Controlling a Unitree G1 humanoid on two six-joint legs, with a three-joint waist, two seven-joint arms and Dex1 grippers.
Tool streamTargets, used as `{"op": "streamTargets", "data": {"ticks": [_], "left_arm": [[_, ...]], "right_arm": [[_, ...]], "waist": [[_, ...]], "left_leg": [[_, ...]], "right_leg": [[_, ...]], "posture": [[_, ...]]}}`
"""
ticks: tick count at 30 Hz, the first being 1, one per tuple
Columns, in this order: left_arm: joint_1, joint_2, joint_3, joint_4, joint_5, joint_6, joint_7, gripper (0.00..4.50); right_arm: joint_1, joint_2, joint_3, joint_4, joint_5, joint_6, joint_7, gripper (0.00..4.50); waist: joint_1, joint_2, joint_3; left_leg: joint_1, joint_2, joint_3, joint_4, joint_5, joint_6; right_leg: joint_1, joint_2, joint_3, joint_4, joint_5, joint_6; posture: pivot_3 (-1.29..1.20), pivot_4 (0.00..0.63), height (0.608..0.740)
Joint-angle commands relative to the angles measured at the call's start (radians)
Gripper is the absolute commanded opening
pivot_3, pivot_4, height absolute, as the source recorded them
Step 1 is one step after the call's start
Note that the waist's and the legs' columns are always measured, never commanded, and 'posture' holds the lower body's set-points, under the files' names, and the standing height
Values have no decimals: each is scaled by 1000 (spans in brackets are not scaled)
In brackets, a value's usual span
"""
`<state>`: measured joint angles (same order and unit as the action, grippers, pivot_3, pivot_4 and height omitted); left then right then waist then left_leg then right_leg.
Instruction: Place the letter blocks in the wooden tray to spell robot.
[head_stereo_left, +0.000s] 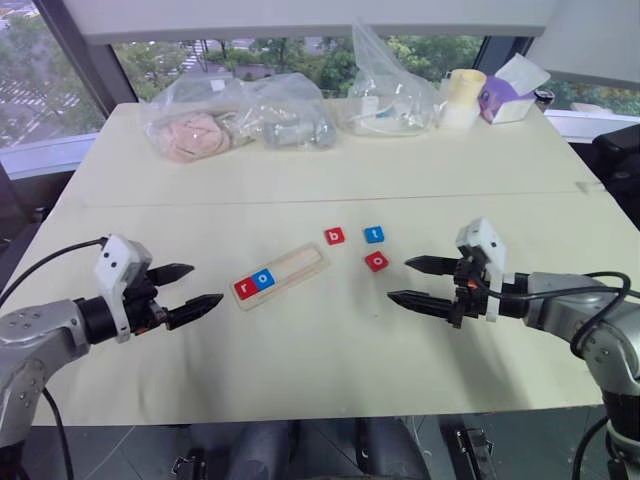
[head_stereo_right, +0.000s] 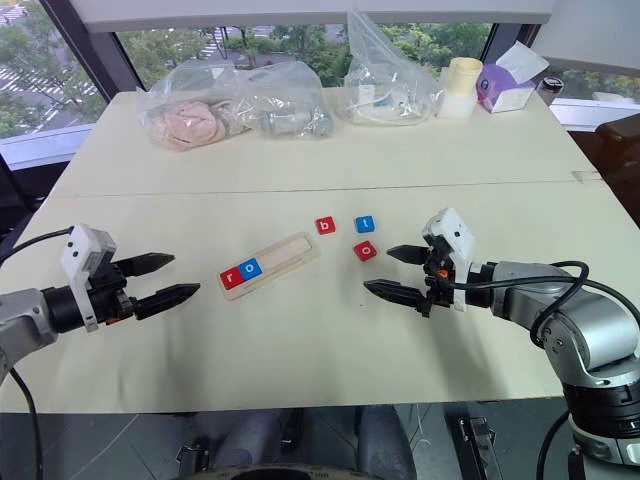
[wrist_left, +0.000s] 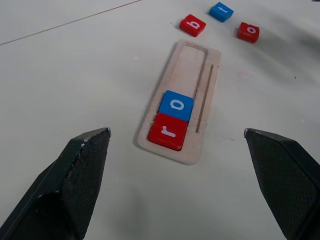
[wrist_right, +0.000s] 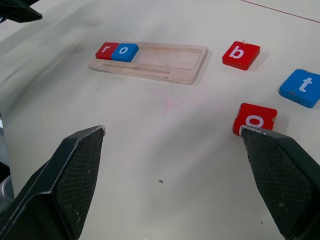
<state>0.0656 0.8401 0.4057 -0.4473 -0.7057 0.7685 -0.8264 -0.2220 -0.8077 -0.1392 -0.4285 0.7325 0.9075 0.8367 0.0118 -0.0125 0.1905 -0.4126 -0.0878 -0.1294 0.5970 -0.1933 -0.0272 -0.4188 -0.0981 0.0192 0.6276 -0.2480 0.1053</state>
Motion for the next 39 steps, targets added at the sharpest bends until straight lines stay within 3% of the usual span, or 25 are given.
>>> {"op": "streamTargets", "data": {"ticks": [1,24,30,39], "left_arm": [[-21,4,-3,9,14,-31,0,4500],[-75,40,-17,64,42,-47,-44,4500],[-179,32,-197,109,132,-115,-87,4500],[-314,-62,-440,331,359,-350,-112,4500]], "right_arm": [[4,-7,-9,-28,-1,-21,-1,4450],[-6,12,13,-29,-20,-40,-25,4450],[-4,92,91,-140,20,-5,-84,4450],[21,179,181,-287,37,47,-218,4450]], "waist": [[0,0,0],[0,0,0],[0,0,0],[1,0,0]], "left_leg": [[0,0,0,0,0,0],[-1,0,0,0,0,0],[-1,0,0,0,1,2],[-6,0,-1,0,2,2]], "right_leg": [[0,0,0,0,0,0],[-1,0,0,0,0,0],[-1,0,0,0,0,0],[-6,1,0,1,1,0]], "posture": [[0,150,740],[0,150,740],[0,150,740],[0,150,740]]}}
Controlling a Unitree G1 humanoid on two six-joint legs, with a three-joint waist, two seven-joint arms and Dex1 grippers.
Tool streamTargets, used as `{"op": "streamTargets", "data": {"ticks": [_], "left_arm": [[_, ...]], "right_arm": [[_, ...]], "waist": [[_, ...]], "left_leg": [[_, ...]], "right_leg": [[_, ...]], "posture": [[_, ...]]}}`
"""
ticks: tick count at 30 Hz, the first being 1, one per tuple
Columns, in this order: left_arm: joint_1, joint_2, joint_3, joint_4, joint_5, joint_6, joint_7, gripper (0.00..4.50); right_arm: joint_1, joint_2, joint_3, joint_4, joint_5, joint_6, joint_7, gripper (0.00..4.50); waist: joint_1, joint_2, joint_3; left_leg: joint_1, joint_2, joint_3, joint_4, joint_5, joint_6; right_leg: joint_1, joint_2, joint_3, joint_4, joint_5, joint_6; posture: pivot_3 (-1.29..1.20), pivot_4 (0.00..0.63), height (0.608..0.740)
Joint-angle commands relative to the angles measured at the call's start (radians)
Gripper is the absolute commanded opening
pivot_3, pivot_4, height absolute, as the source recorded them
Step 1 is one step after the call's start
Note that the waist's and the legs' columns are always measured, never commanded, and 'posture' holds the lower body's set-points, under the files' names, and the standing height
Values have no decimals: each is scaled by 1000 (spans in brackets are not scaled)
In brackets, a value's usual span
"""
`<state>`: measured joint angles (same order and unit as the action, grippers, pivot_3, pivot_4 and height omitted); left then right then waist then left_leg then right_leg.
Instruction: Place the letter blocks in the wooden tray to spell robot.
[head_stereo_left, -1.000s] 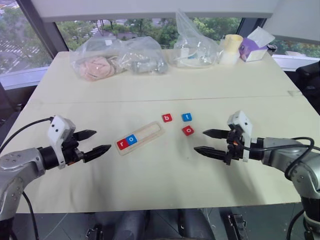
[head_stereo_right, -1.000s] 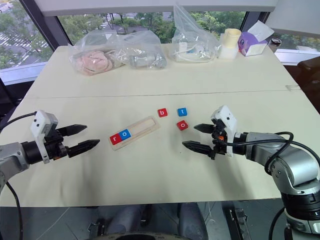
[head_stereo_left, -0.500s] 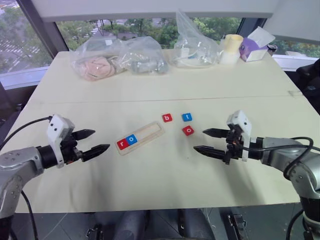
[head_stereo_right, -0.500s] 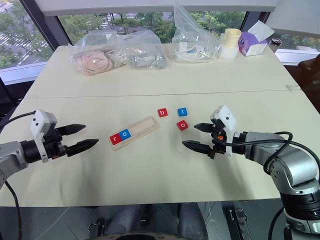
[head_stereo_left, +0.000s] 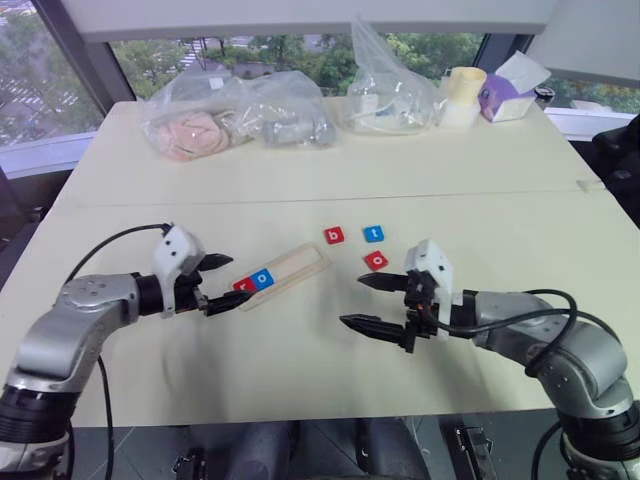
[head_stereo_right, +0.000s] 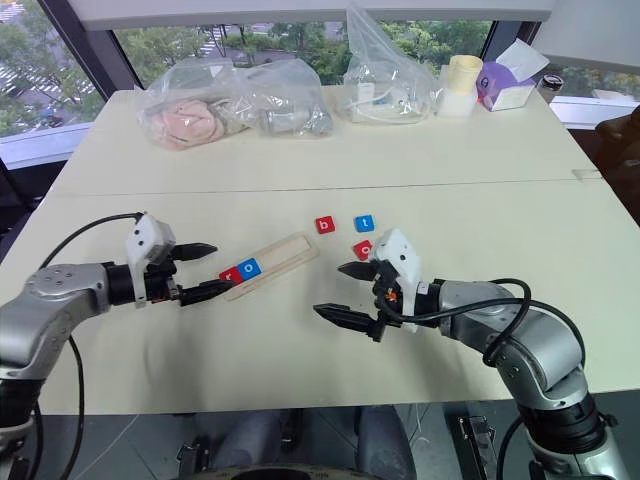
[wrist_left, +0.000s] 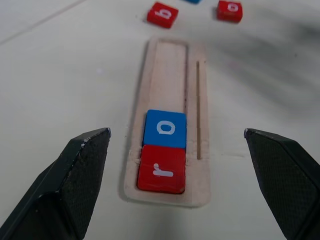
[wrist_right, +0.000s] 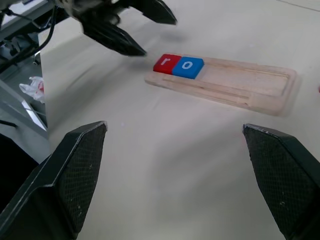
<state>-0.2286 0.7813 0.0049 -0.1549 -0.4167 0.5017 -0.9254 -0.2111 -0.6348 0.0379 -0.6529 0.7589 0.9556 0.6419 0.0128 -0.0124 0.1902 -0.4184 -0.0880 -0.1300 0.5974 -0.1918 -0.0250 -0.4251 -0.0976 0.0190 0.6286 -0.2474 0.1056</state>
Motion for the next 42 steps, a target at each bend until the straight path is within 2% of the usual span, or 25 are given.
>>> {"op": "streamTargets", "data": {"ticks": [1,9,17,25,32,39,42], "left_arm": [[-28,-10,-53,55,87,-104,-17,4500],[-55,-69,-110,91,128,-142,-45,4500],[-27,-76,-176,159,268,-227,-5,4500],[-18,-123,-75,145,165,-141,18,4500],[18,-86,-102,133,211,-159,7,4500],[29,-96,-133,149,224,-158,1,4500],[33,-92,-133,150,229,-165,1,3612]], "right_arm": [[18,5,5,-66,11,-2,-28,4450],[108,-19,7,-21,-57,-83,-11,4450],[132,-29,-4,-12,-79,-119,7,4450],[89,-30,-11,-16,-67,-82,-8,4450],[58,-27,-5,-14,-62,-63,-15,4450],[21,-24,-8,-13,-54,-34,-23,4450],[16,-28,-14,-14,-51,-26,-27,4500]], "waist": [[0,0,0],[-2,0,0],[-1,0,-1],[-3,1,-1],[-4,1,-1],[-3,1,-1],[-2,1,-1]], "left_leg": [[0,0,0,0,0,0],[-1,0,0,0,0,0],[3,0,0,0,0,0],[10,0,0,0,0,0],[10,0,0,0,0,0],[10,0,0,0,0,0],[10,0,0,0,0,0]], "right_leg": [[0,0,0,0,0,0],[0,0,0,0,0,1],[3,0,0,1,1,1],[10,0,0,1,0,1],[10,0,0,1,0,1],[10,0,0,0,0,0],[10,0,0,0,0,0]], "posture": [[0,150,740],[0,150,740],[0,150,740],[0,150,740],[0,150,740],[0,150,740],[0,150,740]]}}
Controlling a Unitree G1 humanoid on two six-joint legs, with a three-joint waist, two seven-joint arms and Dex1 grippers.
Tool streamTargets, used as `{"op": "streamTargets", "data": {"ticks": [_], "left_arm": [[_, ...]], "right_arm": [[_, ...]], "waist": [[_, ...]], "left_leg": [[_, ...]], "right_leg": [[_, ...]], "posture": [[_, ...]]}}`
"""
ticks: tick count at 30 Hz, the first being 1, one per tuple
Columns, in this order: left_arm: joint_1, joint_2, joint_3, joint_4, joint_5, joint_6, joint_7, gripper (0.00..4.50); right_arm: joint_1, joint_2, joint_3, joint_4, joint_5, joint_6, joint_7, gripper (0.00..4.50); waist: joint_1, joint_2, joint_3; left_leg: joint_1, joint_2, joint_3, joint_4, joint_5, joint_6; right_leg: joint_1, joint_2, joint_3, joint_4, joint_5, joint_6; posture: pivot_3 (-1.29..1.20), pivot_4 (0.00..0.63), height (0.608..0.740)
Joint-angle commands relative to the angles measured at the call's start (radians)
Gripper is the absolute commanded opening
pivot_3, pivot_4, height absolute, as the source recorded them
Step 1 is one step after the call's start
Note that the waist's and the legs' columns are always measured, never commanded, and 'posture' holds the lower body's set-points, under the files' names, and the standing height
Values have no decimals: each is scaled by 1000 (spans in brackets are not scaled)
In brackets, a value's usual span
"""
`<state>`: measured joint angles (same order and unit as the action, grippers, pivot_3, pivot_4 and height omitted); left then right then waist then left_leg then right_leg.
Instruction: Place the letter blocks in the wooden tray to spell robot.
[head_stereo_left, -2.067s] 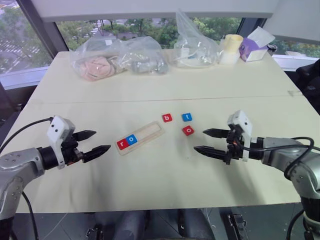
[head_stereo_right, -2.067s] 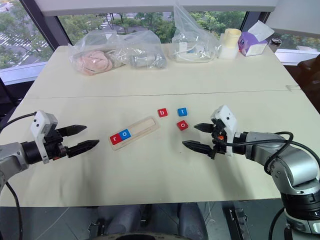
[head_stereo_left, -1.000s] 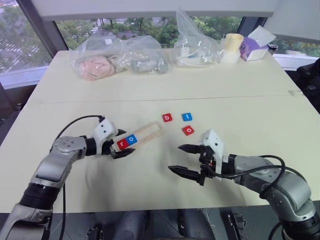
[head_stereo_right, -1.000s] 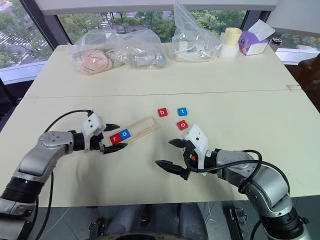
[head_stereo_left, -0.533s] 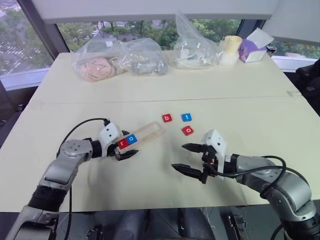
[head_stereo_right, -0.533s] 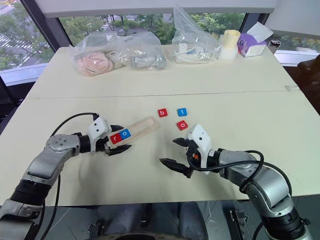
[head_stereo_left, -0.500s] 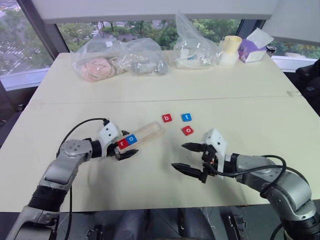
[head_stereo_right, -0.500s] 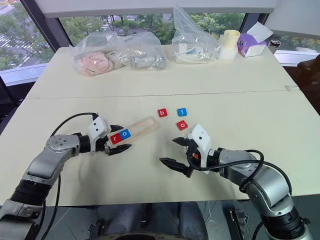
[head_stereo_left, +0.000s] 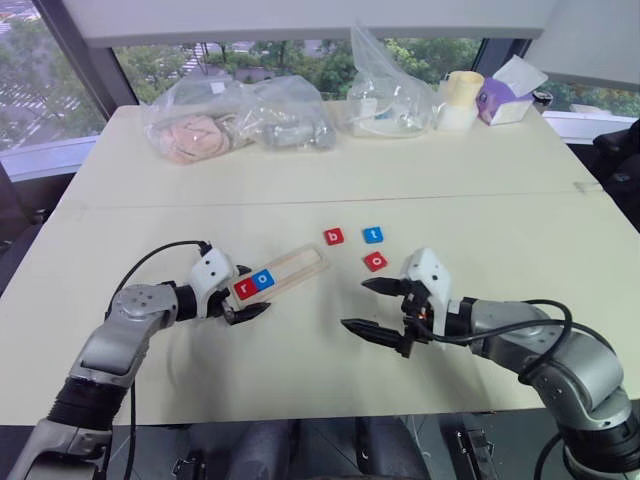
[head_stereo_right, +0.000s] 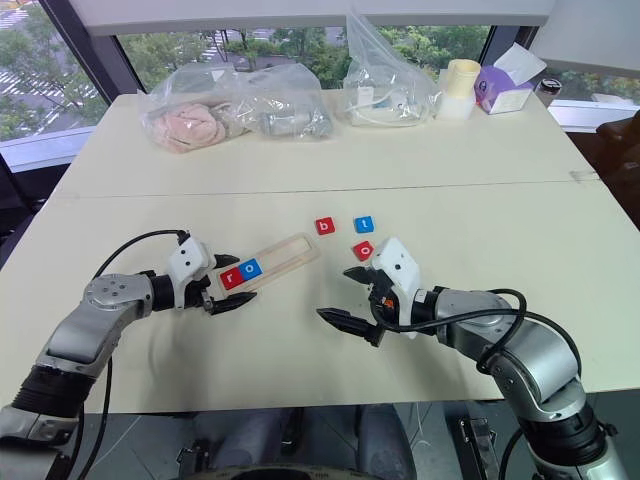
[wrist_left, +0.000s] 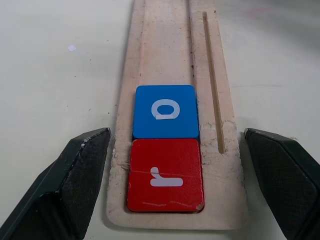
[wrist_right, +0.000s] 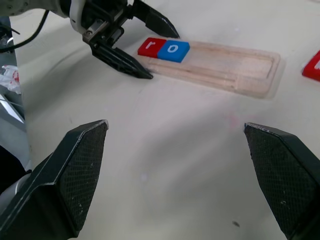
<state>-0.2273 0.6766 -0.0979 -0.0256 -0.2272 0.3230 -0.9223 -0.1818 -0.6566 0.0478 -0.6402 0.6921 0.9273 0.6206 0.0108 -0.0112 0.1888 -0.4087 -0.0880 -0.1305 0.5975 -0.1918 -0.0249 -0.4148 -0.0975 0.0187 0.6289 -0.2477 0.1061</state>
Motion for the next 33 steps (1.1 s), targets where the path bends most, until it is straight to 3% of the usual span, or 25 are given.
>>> {"op": "streamTargets", "data": {"ticks": [1,9,14,21,33], "left_arm": [[33,15,-28,20,44,10,2,3210],[-31,36,1,29,10,-24,-54,3133],[-187,62,-59,91,1,-141,-268,3133],[-286,53,-153,208,24,-299,-490,3133],[-338,-59,-162,438,116,-442,-436,3133]], "right_arm": [[-14,-8,-28,-28,18,5,-8,4500],[-22,-24,-100,7,22,11,-14,4500],[0,-68,-160,57,1,-17,12,4500],[52,-68,-199,62,-6,-40,-8,4500],[102,-35,-206,0,0,-28,-77,4500]], "waist": [[0,0,0],[0,0,0],[5,-1,1],[-4,-1,1],[1,-1,1]], "left_leg": [[0,0,0,0,0,0],[0,0,0,0,0,0],[-2,0,0,0,0,0],[-3,0,1,-1,-1,1],[-4,-1,1,1,0,1]], "right_leg": [[0,0,0,0,0,0],[0,0,0,0,0,0],[-1,0,-1,0,0,0],[-3,0,0,-3,0,1],[-3,0,0,0,2,4]], "posture": [[0,150,740],[0,150,740],[0,150,740],[0,150,740],[0,150,740]]}}
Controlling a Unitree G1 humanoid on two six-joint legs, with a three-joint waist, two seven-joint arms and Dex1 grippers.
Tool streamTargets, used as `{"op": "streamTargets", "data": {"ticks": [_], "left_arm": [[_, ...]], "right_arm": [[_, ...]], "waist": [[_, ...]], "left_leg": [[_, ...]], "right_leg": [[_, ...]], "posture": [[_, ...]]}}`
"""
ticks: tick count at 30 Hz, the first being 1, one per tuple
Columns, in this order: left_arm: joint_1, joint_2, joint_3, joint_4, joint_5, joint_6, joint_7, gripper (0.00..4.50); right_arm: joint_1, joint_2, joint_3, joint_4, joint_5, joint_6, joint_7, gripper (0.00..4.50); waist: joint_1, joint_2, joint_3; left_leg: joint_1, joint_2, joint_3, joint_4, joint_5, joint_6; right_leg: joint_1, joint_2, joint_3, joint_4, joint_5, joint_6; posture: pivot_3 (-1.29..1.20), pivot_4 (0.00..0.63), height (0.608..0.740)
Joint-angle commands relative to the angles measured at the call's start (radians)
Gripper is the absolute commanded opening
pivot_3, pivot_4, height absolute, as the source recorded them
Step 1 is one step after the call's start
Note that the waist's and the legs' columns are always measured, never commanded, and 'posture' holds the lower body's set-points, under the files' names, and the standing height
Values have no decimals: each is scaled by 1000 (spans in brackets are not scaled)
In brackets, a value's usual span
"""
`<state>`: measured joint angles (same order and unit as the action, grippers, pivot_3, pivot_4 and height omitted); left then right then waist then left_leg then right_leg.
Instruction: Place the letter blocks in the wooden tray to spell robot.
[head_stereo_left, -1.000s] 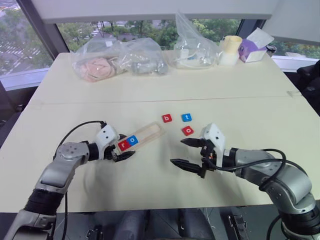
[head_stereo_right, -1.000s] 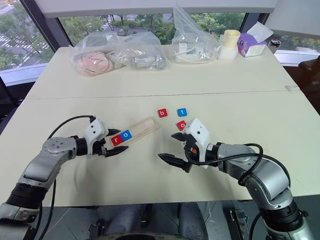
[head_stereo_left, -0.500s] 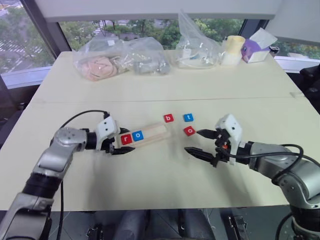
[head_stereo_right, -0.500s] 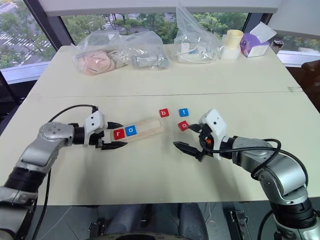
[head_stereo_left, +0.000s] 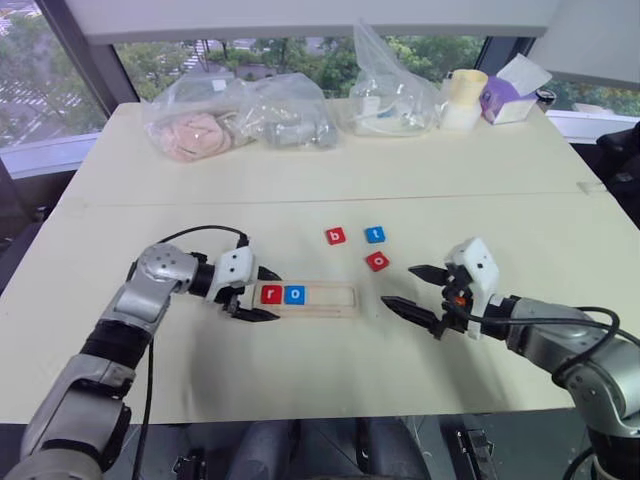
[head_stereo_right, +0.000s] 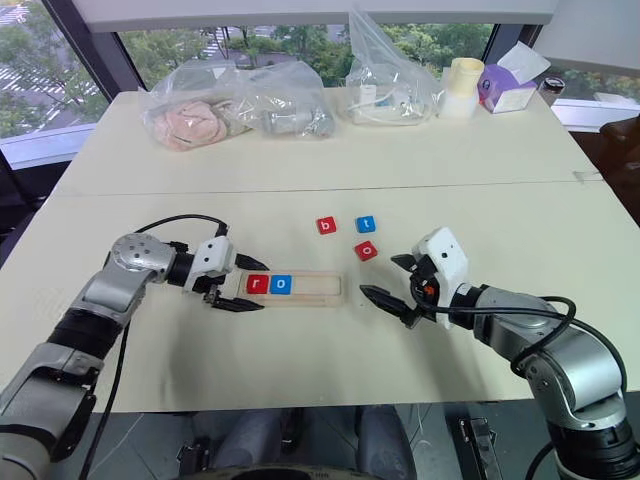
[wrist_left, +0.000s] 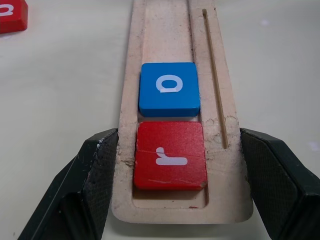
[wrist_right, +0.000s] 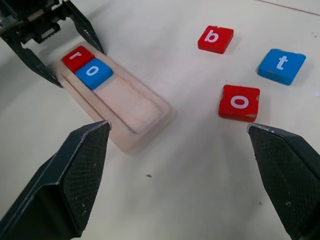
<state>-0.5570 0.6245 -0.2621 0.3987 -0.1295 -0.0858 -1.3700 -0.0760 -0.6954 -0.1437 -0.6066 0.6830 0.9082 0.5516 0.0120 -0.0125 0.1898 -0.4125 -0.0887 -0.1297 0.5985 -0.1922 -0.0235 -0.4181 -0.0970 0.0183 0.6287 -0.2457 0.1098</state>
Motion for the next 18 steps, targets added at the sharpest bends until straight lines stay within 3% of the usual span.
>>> {"op": "streamTargets", "data": {"ticks": [1,3,4,11,13,15,18], "left_arm": [[-8,-12,3,17,17,-31,10,3133],[-9,-18,4,24,15,-23,7,4178],[-9,-20,4,25,16,-16,5,4468],[20,-9,19,-20,17,24,33,4468],[31,22,64,-77,-42,143,29,4468],[53,85,120,-150,-111,264,0,4468],[81,139,170,-208,-159,361,5,4468]], "right_arm": [[-7,5,-11,-32,8,-10,-10,4500],[-15,6,-4,-29,6,-11,-12,4500],[-18,6,-1,-27,5,-12,-13,4500],[-131,9,93,5,-61,-32,-18,4500],[-211,37,132,46,-97,-4,-67,4500],[-351,204,101,115,-53,83,-215,4500],[-454,317,121,167,-64,177,-300,4500]], "waist": [[0,0,0],[0,0,0],[0,0,0],[-2,0,0],[-9,0,0],[-27,-2,1],[-31,-2,1]], "left_leg": [[0,0,0,0,0,0],[0,0,0,0,0,0],[1,0,0,0,0,0],[2,0,0,0,0,0],[2,0,-1,1,0,0],[2,0,-1,1,0,0],[2,2,-2,-2,1,-1]], "right_leg": [[0,0,0,0,0,0],[0,0,0,0,0,0],[1,0,0,0,0,0],[2,0,0,1,0,0],[2,0,0,1,0,0],[2,0,0,1,0,0],[-2,2,0,4,1,0]], "posture": [[0,150,740],[0,150,740],[0,150,740],[0,150,740],[0,150,740],[0,150,740],[0,150,740]]}}
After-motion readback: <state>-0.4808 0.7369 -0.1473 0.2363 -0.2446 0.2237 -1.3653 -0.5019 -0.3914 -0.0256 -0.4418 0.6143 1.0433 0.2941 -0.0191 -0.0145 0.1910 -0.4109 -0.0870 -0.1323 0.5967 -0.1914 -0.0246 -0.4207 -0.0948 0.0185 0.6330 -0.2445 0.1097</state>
